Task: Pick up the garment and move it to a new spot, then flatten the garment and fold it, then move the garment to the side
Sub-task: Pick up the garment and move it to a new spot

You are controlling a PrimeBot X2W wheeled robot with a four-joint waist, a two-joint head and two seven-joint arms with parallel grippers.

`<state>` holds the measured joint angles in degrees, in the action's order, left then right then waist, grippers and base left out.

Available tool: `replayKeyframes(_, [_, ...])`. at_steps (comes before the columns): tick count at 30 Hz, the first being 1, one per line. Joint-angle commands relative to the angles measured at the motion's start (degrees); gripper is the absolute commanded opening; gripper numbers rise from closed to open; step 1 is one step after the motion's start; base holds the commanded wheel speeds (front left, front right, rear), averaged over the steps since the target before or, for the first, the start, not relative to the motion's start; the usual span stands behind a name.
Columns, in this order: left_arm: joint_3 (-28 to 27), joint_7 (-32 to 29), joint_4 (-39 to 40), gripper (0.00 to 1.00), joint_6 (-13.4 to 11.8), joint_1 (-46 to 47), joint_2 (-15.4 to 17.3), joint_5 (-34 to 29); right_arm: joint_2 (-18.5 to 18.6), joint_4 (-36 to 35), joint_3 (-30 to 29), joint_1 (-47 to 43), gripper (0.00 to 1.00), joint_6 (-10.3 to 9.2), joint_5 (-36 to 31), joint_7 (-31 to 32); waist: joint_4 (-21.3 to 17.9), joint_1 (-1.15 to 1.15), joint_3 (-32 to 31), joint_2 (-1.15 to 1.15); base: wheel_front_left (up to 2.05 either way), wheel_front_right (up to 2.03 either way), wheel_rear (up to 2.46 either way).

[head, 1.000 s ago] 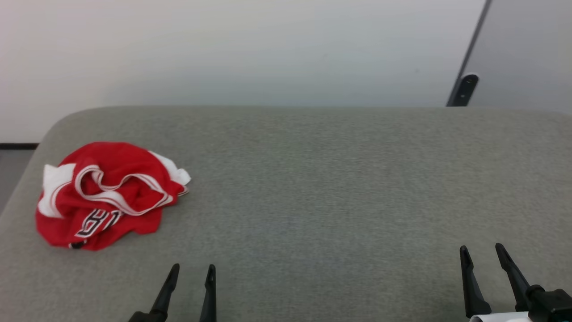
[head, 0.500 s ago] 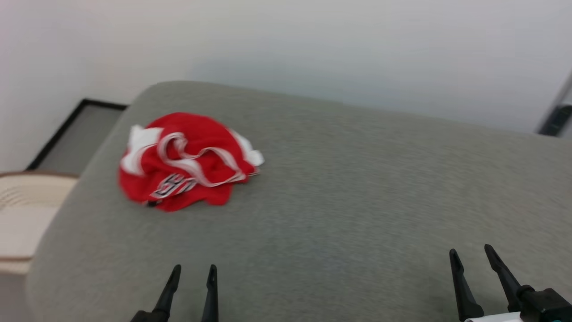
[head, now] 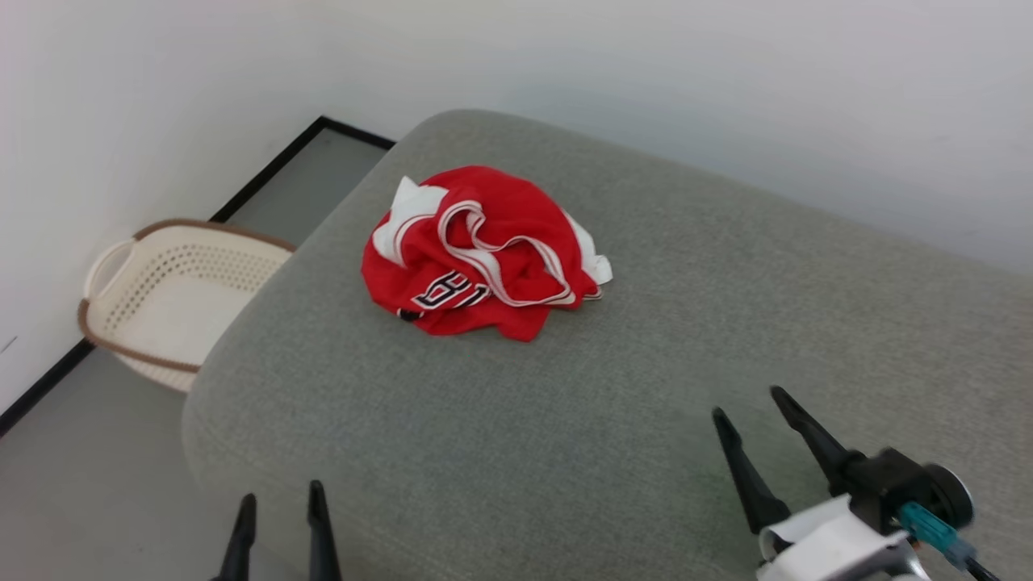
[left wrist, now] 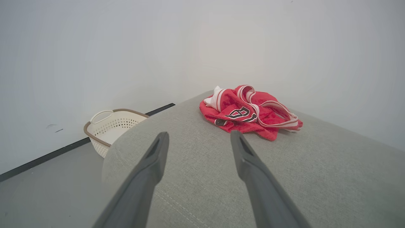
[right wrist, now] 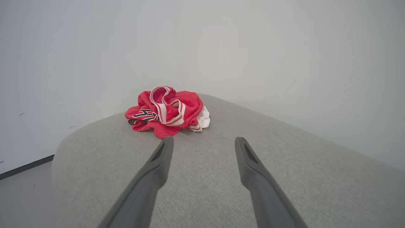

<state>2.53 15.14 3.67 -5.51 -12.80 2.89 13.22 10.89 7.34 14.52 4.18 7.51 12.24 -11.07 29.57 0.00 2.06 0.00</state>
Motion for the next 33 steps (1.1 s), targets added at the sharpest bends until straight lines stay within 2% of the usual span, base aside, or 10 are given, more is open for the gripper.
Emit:
replayKeyframes(1, [-0.27,0.02,1.16,1.00,-0.87,-0.79,-0.02,0.53,0.61,0.83,1.42,1.62,1.00,-0.04,0.60,-0.34,1.49,0.00,1.39,0.00,0.00,0.00,0.00])
replayKeyframes(11, [1.31,0.02,3.85,1.00,-3.64,-3.02,0.00,1.41,2.27,4.52,5.31,5.77,1.00,-0.04,3.42,-1.84,1.40,0.00,1.50,0.00,-0.04,-0.04,-0.04])
replayKeyframes(14, [1.71,0.02,3.73,1.00,-2.87,-2.06,0.00,1.99,2.54,4.95,5.44,5.58,1.00,-0.04,3.58,-2.17,1.29,0.00,1.54,0.00,0.00,0.00,0.00])
replayKeyframes(18, [1.93,0.02,2.97,1.00,0.66,2.19,0.02,1.14,2.53,4.73,4.66,4.90,1.00,-0.04,3.28,-2.51,0.96,0.00,2.10,0.00,0.00,0.00,0.00])
replayKeyframes(21, [1.98,0.02,1.03,1.00,4.44,9.68,1.26,-0.56,2.74,3.70,3.36,4.43,1.00,-0.04,2.33,-2.56,0.71,0.00,3.04,0.00,0.00,0.00,0.00])
replayKeyframes(25, [2.45,0.02,-4.71,1.00,8.96,25.19,3.54,-1.79,2.84,1.60,1.34,3.35,1.00,-0.04,1.01,-2.17,0.41,0.00,4.72,0.00,0.00,0.00,0.00])
replayKeyframes(29, [1.92,0.02,-14.34,1.00,11.16,41.79,5.71,-0.43,2.64,-1.53,0.93,3.78,1.00,-0.03,-0.68,-1.05,-1.77,0.00,7.50,0.00,0.00,0.00,0.00])
replayKeyframes(33, [1.63,-0.70,-27.23,1.00,12.17,55.67,8.24,0.95,3.01,-3.89,1.67,5.67,1.00,-0.04,-1.35,0.01,-4.96,0.00,10.88,0.00,0.00,0.00,0.00])
